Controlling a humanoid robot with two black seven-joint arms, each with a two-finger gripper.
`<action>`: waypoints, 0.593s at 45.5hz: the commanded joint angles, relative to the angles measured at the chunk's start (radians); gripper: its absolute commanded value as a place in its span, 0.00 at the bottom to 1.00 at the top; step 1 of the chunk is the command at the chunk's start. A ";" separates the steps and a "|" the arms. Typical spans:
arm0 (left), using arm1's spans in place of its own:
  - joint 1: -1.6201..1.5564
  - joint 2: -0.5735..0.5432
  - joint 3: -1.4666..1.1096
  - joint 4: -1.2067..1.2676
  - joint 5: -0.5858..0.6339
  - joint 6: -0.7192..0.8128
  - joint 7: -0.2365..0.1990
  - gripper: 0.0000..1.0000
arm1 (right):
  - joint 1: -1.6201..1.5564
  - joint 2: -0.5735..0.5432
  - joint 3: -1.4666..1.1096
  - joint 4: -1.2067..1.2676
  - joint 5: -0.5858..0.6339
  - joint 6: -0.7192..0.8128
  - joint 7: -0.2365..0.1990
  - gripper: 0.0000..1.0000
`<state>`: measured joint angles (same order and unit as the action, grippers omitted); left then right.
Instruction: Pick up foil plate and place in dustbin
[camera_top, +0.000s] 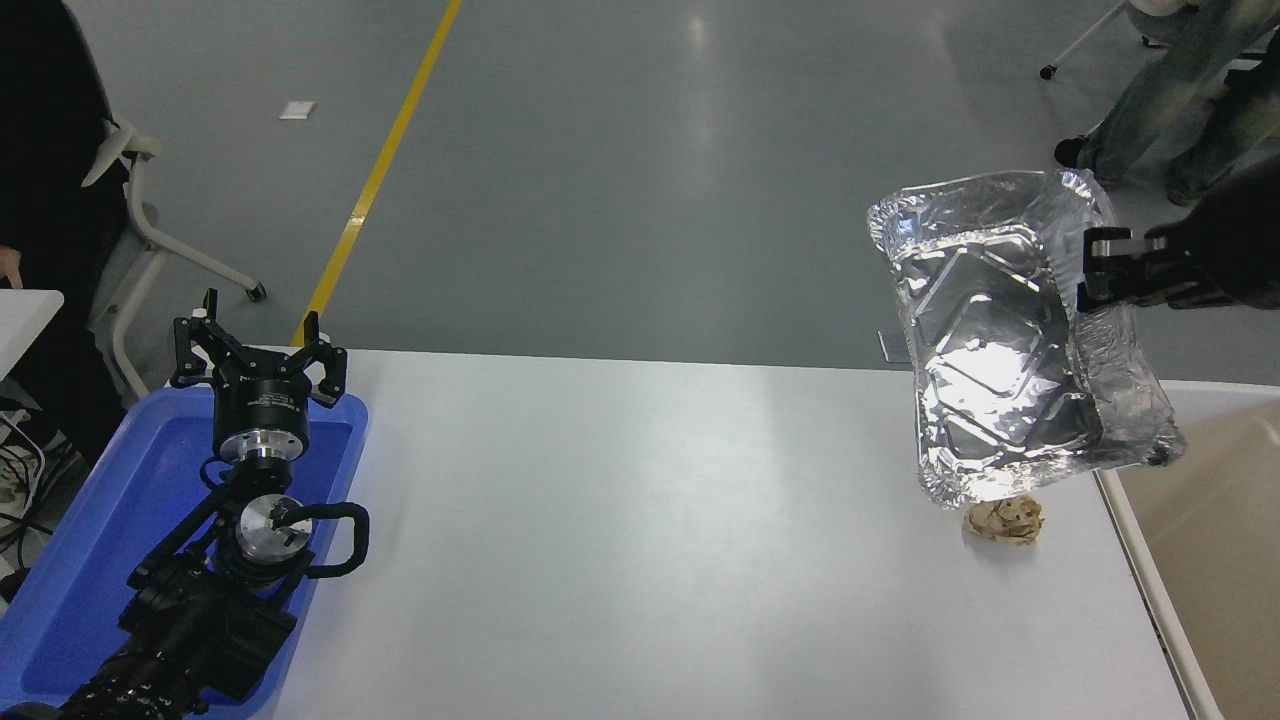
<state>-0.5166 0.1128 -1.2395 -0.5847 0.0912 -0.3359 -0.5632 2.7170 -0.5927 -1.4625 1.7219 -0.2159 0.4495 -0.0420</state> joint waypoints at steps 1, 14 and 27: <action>0.000 -0.001 0.000 0.000 -0.001 0.000 0.000 0.99 | 0.070 -0.042 -0.073 -0.067 0.001 0.029 0.016 0.00; 0.000 0.001 0.000 0.000 -0.001 0.000 0.000 0.99 | -0.006 -0.234 -0.064 -0.307 0.017 -0.003 0.005 0.00; 0.000 -0.001 0.000 0.000 -0.001 0.000 0.000 0.99 | -0.477 -0.472 0.220 -0.847 0.018 -0.011 0.004 0.00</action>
<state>-0.5169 0.1129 -1.2395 -0.5848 0.0907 -0.3359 -0.5634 2.5846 -0.8868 -1.4627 1.2817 -0.2036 0.4446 -0.0374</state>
